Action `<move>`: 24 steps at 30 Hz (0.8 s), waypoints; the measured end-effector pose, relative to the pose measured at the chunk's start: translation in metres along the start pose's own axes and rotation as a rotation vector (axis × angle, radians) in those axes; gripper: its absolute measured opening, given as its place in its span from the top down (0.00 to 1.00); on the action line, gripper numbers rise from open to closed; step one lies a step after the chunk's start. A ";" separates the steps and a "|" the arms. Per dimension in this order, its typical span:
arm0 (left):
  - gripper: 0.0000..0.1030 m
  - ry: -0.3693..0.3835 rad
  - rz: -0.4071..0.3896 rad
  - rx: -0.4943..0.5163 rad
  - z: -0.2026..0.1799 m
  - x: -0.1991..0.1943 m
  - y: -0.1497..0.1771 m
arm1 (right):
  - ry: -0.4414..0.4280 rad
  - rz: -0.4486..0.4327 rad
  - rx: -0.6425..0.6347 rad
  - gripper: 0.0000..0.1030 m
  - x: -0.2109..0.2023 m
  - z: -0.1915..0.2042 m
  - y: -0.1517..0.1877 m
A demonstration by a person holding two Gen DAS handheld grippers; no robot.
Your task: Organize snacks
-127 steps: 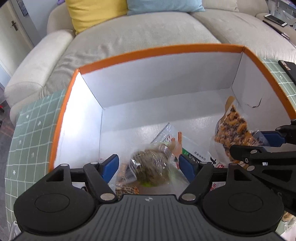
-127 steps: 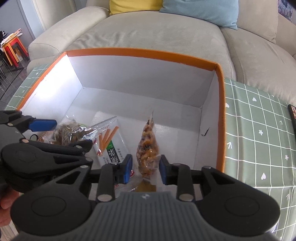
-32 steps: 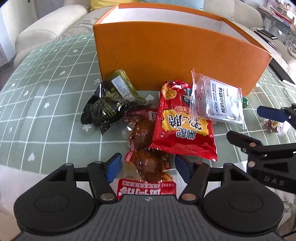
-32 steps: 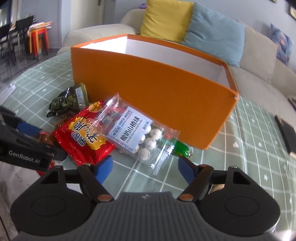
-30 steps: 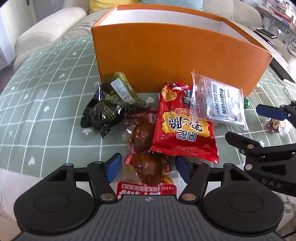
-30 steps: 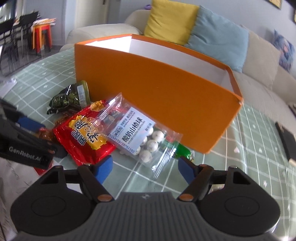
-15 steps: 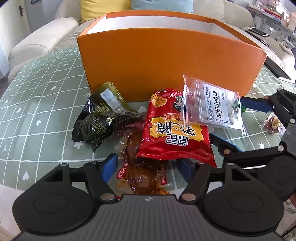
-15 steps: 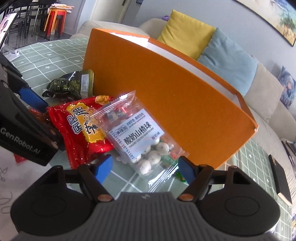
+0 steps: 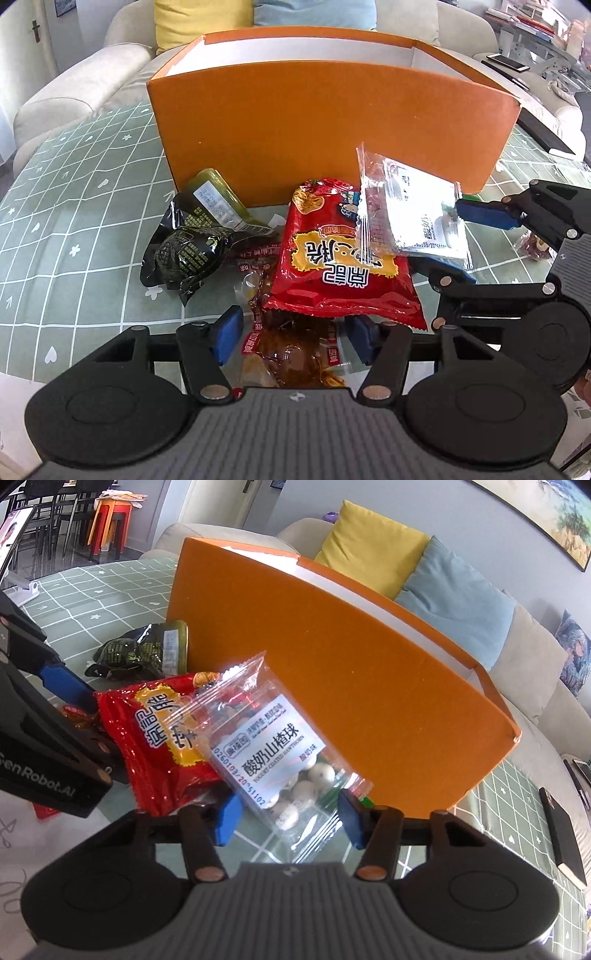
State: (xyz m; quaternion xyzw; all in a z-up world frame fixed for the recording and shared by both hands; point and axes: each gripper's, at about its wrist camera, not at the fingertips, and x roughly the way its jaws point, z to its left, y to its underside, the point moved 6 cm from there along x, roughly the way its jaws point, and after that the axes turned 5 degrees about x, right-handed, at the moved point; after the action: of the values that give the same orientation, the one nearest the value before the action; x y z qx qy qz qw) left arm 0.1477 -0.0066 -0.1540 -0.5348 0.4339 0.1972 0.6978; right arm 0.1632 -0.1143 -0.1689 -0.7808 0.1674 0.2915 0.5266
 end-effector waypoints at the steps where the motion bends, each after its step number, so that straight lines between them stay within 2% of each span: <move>1: 0.33 -0.001 -0.001 0.002 -0.001 -0.001 0.000 | 0.003 0.002 -0.002 0.52 0.000 0.000 0.001; 13: 0.40 0.003 -0.030 -0.031 0.004 -0.019 0.001 | 0.000 0.028 0.024 0.69 -0.020 0.000 -0.001; 19: 0.41 0.016 -0.056 -0.069 0.009 -0.032 0.001 | -0.057 0.072 0.145 0.76 -0.034 -0.010 -0.001; 24: 0.41 -0.038 -0.080 -0.061 0.010 -0.044 0.002 | -0.089 0.096 0.246 0.78 -0.045 -0.020 -0.004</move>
State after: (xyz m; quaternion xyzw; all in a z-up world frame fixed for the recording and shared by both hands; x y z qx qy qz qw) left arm 0.1262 0.0116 -0.1188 -0.5690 0.3924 0.1924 0.6966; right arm 0.1363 -0.1329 -0.1319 -0.6878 0.2155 0.3281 0.6107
